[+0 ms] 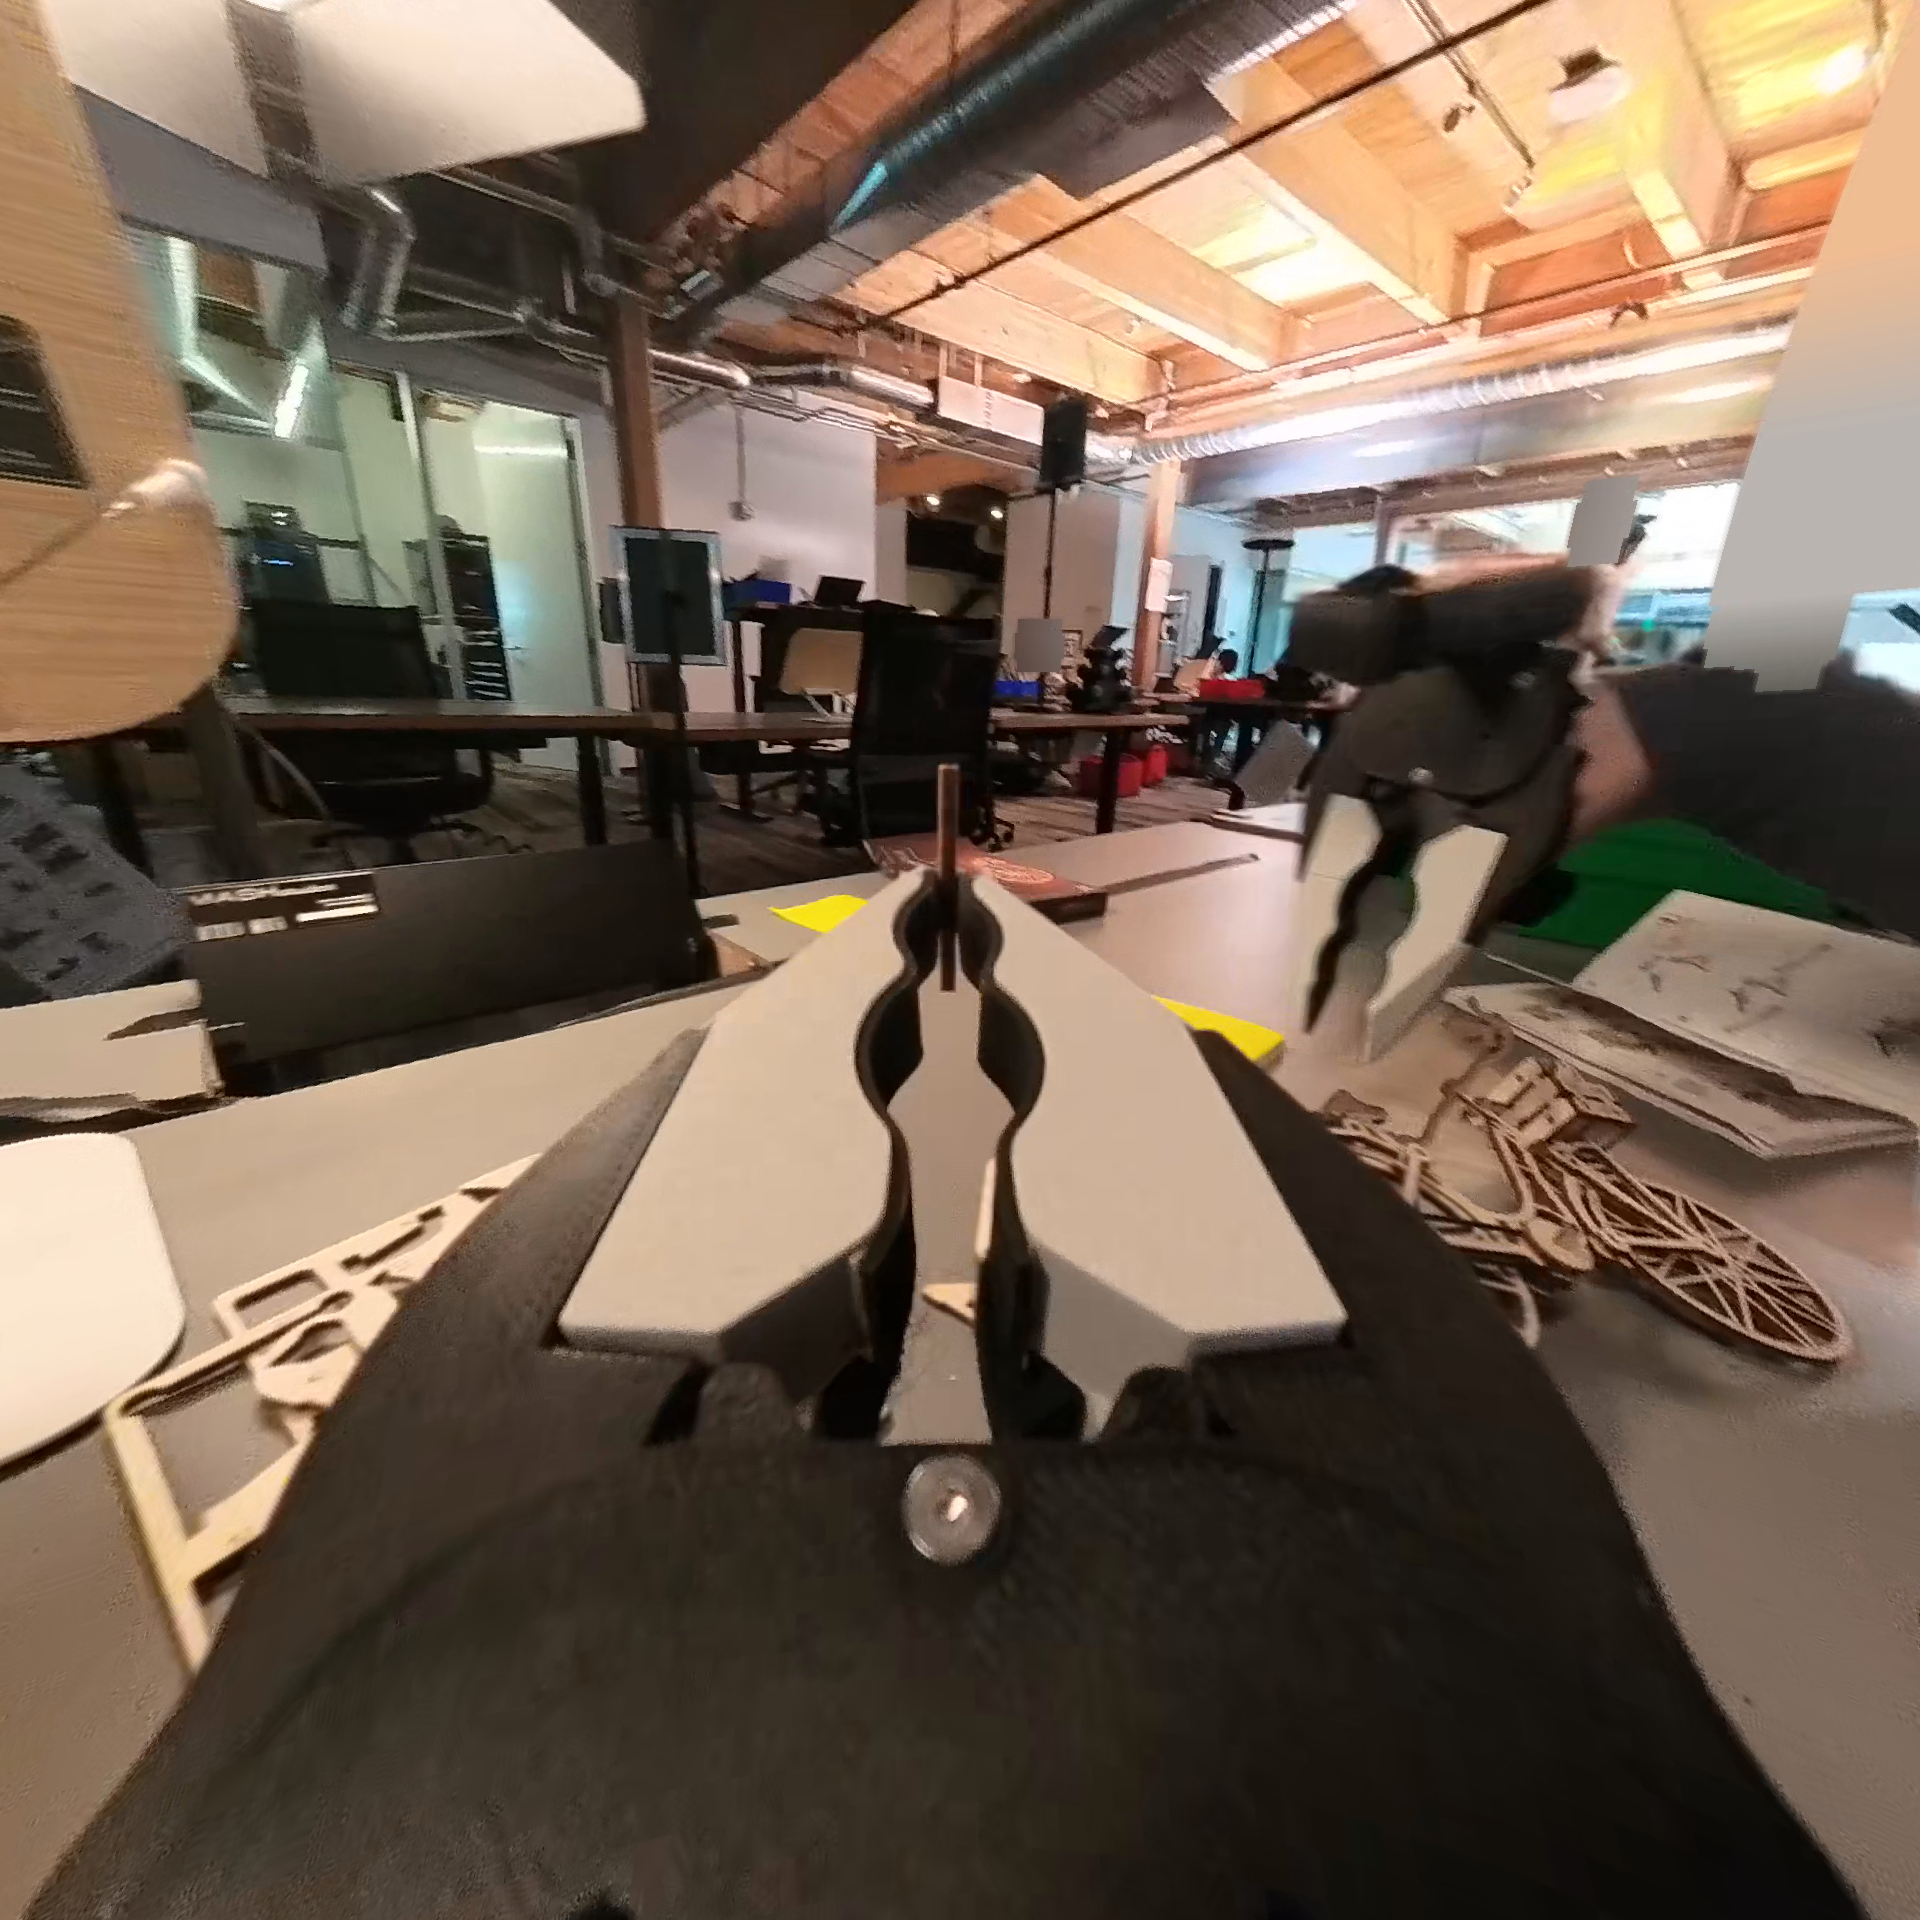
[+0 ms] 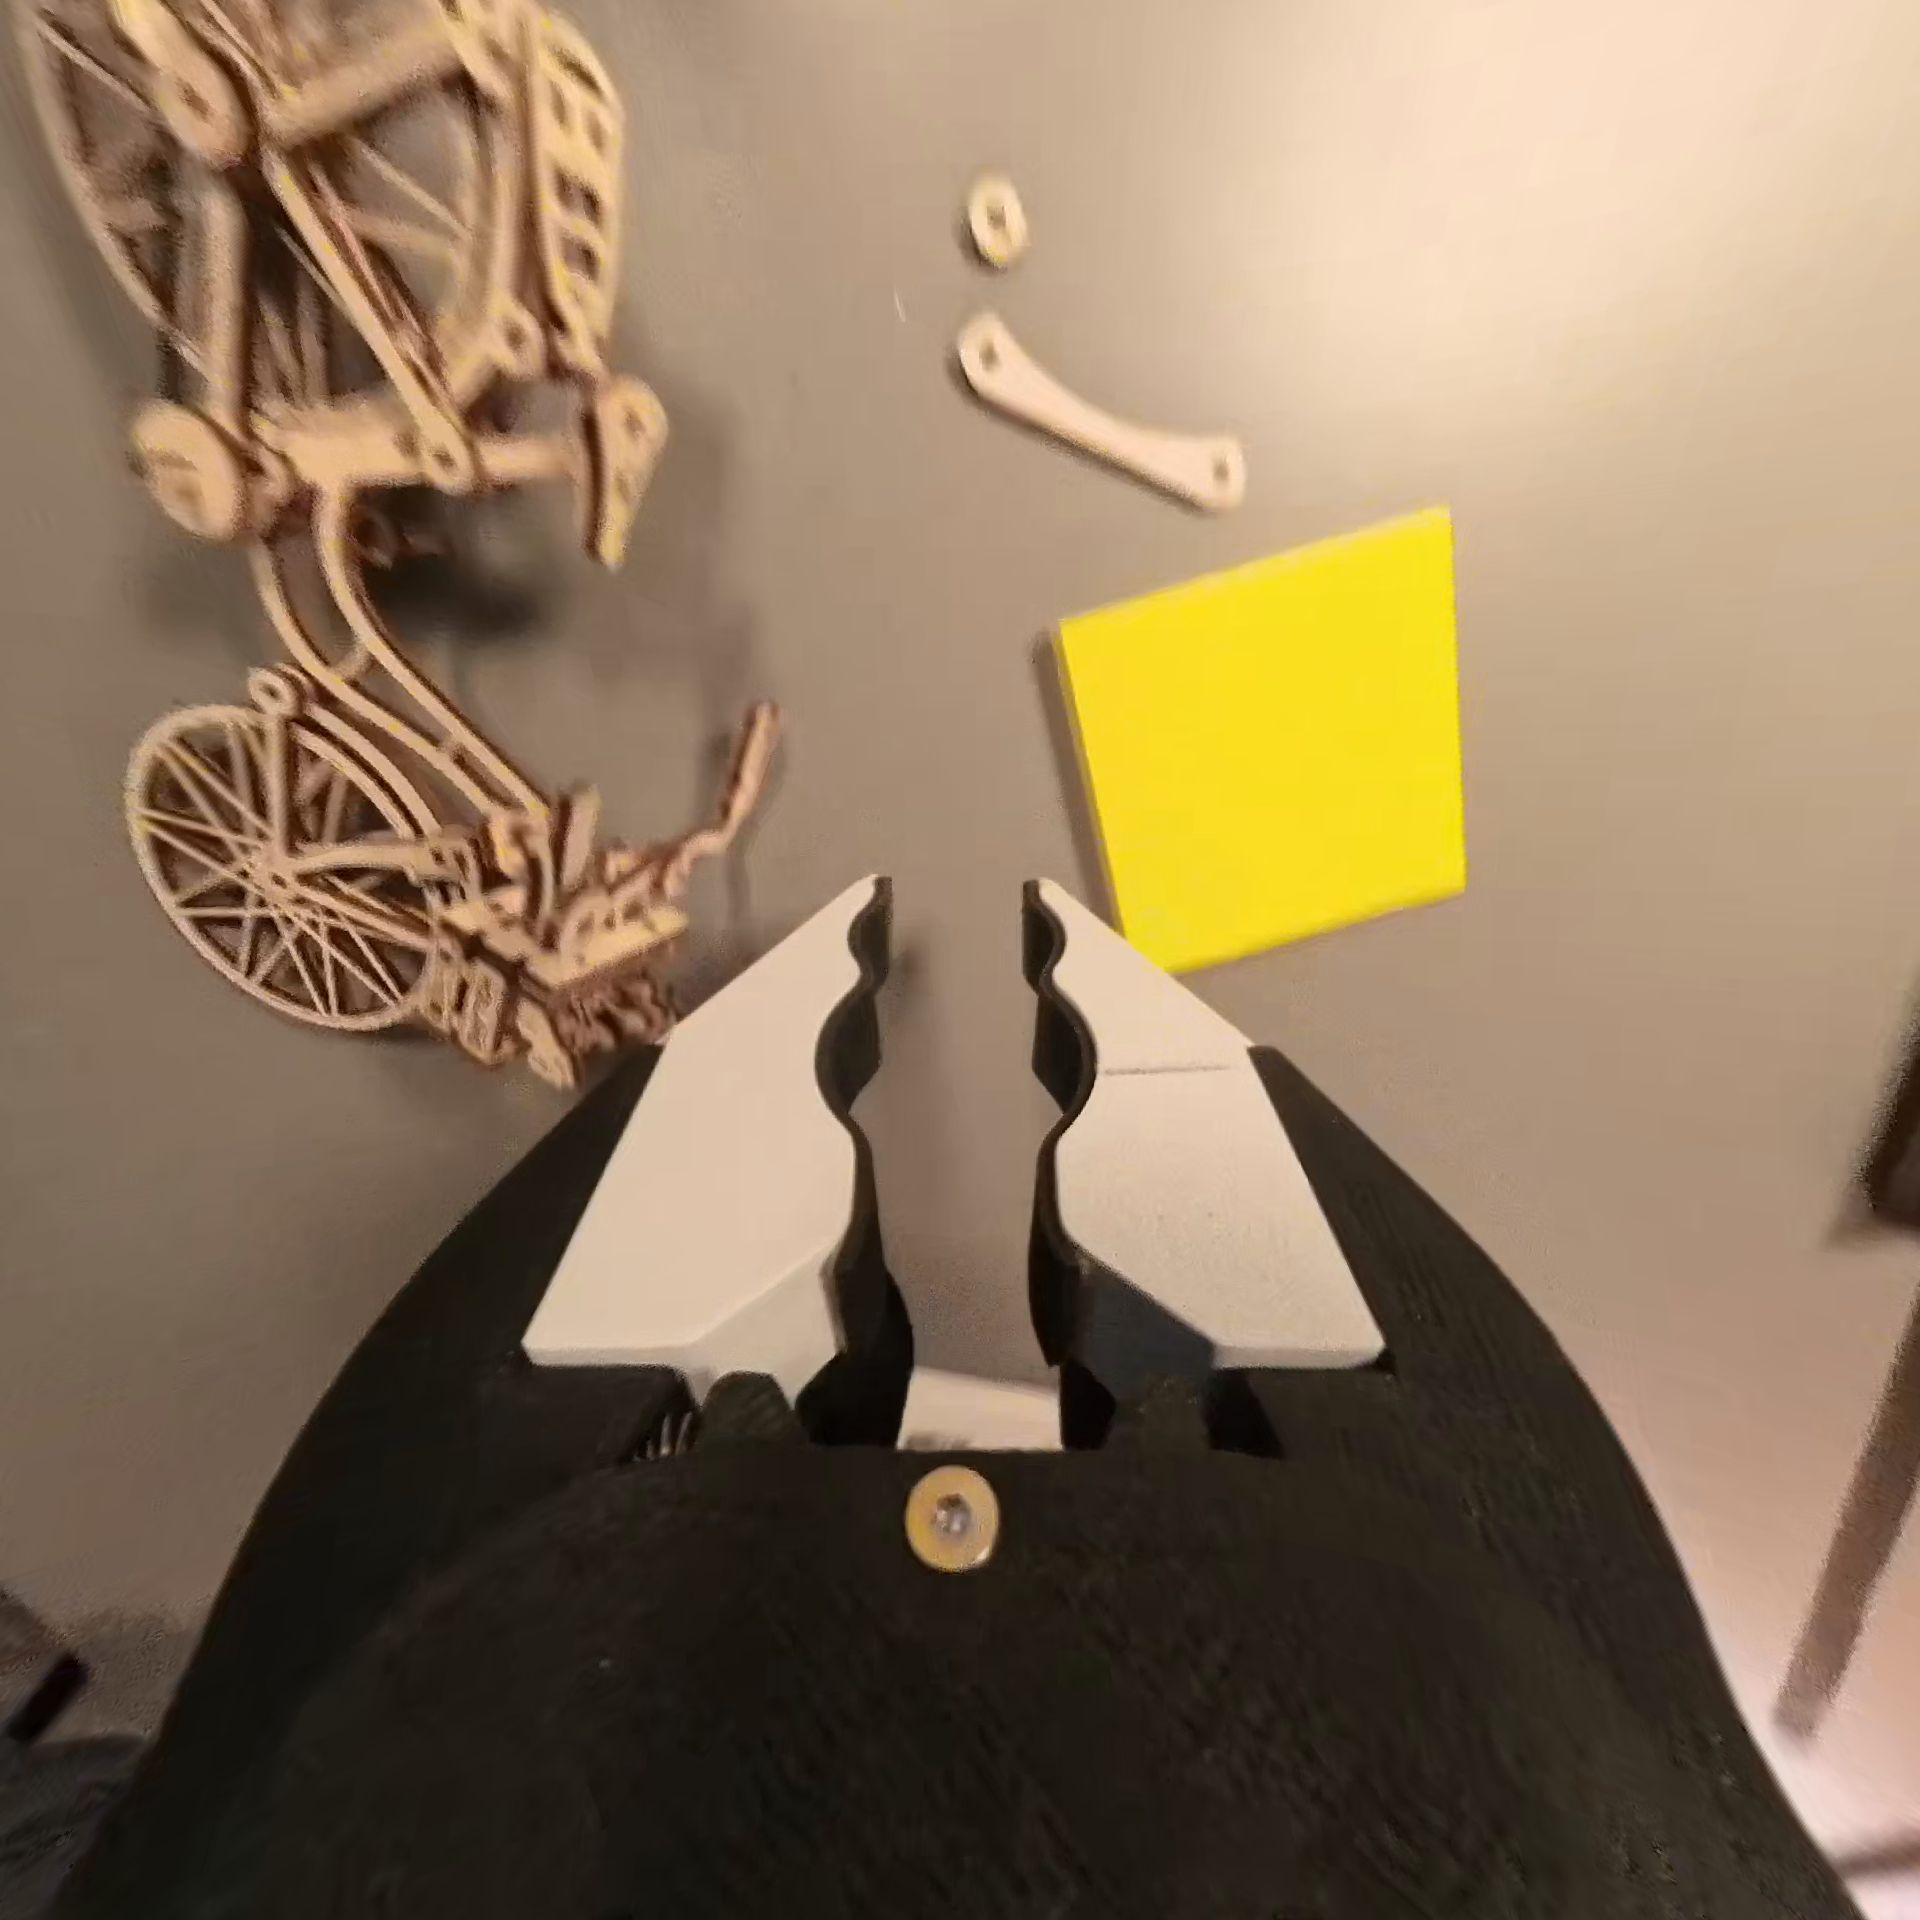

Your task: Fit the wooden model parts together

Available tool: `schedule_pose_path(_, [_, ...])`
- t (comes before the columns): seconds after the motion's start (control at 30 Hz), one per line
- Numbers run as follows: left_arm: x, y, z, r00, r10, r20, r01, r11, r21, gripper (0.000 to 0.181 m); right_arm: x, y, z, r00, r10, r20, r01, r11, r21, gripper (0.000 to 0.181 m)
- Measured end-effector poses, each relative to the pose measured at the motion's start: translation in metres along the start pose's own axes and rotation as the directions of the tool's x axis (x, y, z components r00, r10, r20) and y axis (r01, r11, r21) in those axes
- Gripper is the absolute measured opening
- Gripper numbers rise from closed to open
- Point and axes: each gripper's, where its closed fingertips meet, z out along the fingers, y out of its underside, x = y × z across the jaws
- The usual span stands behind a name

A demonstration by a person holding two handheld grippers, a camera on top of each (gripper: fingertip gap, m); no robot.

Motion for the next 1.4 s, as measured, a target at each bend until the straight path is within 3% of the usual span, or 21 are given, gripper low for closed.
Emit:
schedule_pose_path(0.1, [-0.013,0.000,-0.002,0.999,-0.035,0.040,0.035,0.999,0.011,0.001,-0.005,0.032,-0.014,0.979,0.156,-0.134,-0.153,0.988,0.027,0.024])
schedule_pose_path(0.2, [-0.019,0.011,0.005,0.995,-0.076,0.058,0.077,0.997,-0.013,0.001,-0.019,0.066,-0.020,0.874,0.429,-0.229,-0.414,0.903,0.113,0.018])
schedule_pose_path(0.27, [-0.014,0.013,0.009,0.997,-0.066,0.038,0.067,0.997,-0.025,0.001,-0.042,0.077,-0.011,0.831,0.509,-0.227,-0.496,0.861,0.112,0.017])
schedule_pose_path(0.5, [-0.002,0.011,0.007,1.000,-0.006,-0.006,0.006,1.000,-0.025,0.001,-0.080,0.004,0.009,0.879,0.456,-0.137,-0.385,0.851,0.357,0.015])
schedule_pose_path(0.57, [-0.001,0.011,0.007,1.000,-0.009,-0.008,0.009,1.000,-0.024,0.001,-0.073,0.007,0.005,0.860,0.477,-0.182,-0.389,0.843,0.372,0.016])
schedule_pose_path(0.73, [-0.013,0.006,0.005,0.999,-0.046,0.022,0.046,0.999,-0.004,0.001,-0.051,0.052,-0.017,0.716,0.634,-0.294,-0.498,0.758,0.422,0.029])
schedule_pose_path(0.83, [-0.037,0.000,-0.003,0.994,-0.066,0.087,0.064,0.998,0.026,0.001,-0.060,0.037,-0.027,0.700,0.667,-0.254,-0.471,0.699,0.537,0.033])
schedule_pose_path(0.93, [-0.051,0.001,-0.005,0.989,-0.077,0.125,0.074,0.997,0.027,0.001,-0.078,-0.009,-0.033,0.765,0.636,-0.102,-0.413,0.606,0.680,0.061])
schedule_pose_path(1.0, [-0.048,0.004,-0.003,0.990,-0.085,0.108,0.083,0.996,0.020,0.001,-0.079,-0.030,-0.040,0.779,0.621,-0.089,-0.368,0.567,0.737,0.085])
schedule_pose_path(1.1, [-0.038,0.003,-0.001,0.996,-0.046,0.081,0.045,0.999,0.011,0.001,-0.085,-0.054,-0.056,0.803,0.576,-0.155,-0.279,0.593,0.756,0.088])
schedule_pose_path(1.17, [-0.032,0.003,-0.001,0.997,-0.032,0.065,0.032,0.999,0.009,0.001,-0.109,-0.069,-0.055,0.860,0.490,-0.144,-0.267,0.672,0.691,0.061])
schedule_pose_path(1.23, [-0.026,0.002,0.000,0.998,-0.034,0.044,0.034,0.999,0.008,0.001,-0.150,-0.081,-0.040,0.920,0.392,-0.018,-0.309,0.752,0.582,0.040])
schedule_pose_path(1.27, [-0.023,0.002,0.001,0.999,-0.039,0.031,0.038,0.999,0.007,0.001,-0.168,-0.083,-0.030,0.930,0.366,0.031,-0.328,0.789,0.519,0.040])
schedule_pose_path(1.4, [-0.010,0.004,0.003,0.999,-0.041,-0.019,0.041,0.999,-0.005,0.001,-0.196,-0.061,0.011,0.927,0.375,-0.003,-0.355,0.882,0.310,0.038])
